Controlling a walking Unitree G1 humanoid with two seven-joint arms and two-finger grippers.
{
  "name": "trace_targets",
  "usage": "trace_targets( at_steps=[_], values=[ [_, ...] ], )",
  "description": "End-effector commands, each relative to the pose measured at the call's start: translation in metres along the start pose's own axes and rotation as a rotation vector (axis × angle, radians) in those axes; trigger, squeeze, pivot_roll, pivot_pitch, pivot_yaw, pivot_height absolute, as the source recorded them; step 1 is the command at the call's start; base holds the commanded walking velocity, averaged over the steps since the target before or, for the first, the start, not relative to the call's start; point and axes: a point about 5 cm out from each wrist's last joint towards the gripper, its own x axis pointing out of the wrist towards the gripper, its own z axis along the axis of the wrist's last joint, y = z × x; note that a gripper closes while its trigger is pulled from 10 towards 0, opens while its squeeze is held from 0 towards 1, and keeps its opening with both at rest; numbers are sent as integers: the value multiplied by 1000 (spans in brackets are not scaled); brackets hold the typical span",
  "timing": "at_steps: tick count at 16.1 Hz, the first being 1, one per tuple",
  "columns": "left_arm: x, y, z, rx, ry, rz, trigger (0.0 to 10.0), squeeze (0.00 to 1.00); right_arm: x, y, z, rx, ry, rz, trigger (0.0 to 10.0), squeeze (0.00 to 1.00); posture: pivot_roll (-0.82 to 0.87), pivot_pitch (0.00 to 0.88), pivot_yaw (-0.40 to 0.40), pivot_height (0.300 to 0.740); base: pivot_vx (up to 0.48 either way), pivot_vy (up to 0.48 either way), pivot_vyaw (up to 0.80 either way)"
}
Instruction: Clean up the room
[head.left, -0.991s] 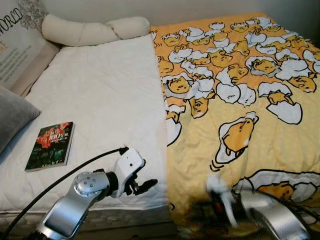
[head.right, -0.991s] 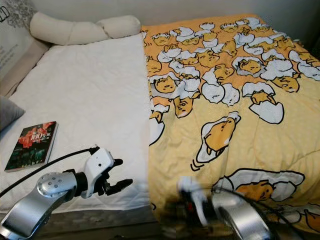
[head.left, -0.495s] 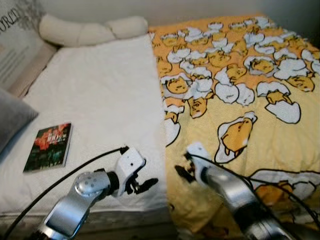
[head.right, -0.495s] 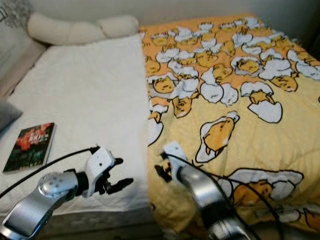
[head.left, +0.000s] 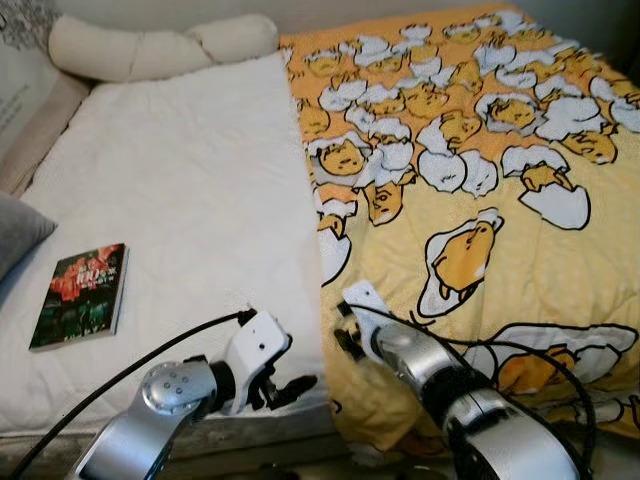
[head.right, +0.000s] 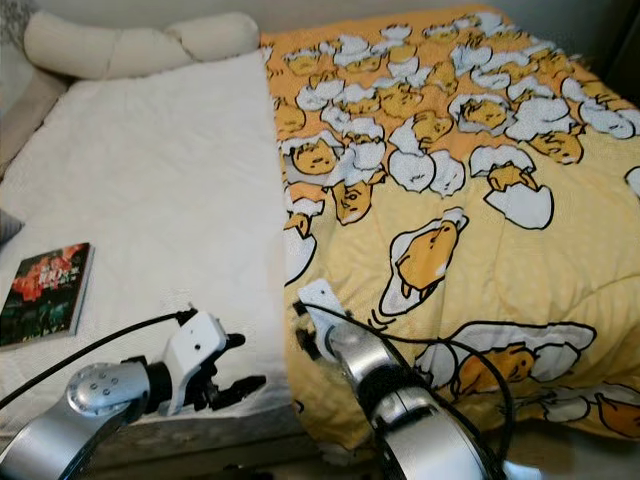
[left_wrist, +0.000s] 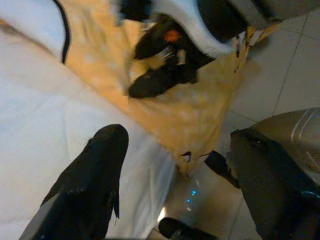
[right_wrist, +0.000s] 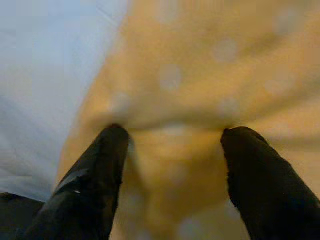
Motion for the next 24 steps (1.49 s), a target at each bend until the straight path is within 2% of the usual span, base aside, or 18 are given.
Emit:
trace_targets(
  at_steps=[1, 4, 9, 20, 24],
  values=[
    [-3, 0, 0, 3, 9, 4, 10000, 0, 2, 8, 6, -21, -15, 33, 0, 0, 26, 129, 110, 740, 0, 0, 0],
    [-4, -1, 0, -2, 10, 11, 10000, 0, 2, 7, 5, -38, -3, 31, 0, 0, 27, 130, 104, 740, 0, 0, 0],
    [-4, -1, 0, -6, 14, 13, 10000, 0, 1, -5, -5, -59, 40, 7, 0, 0, 25, 133, 104, 740, 0, 0, 0],
    [-1, 3, 2, 4, 9, 24, 10000, 0, -1, -15, -10, -25, 37, 0, 0, 0, 13, 93, 91, 740, 0, 0, 0],
    [3, 6, 4, 10, -2, 34, 10000, 0, -3, -20, -6, 29, -15, 32, 0, 0, 0, 56, 84, 740, 0, 0, 0]
  ],
)
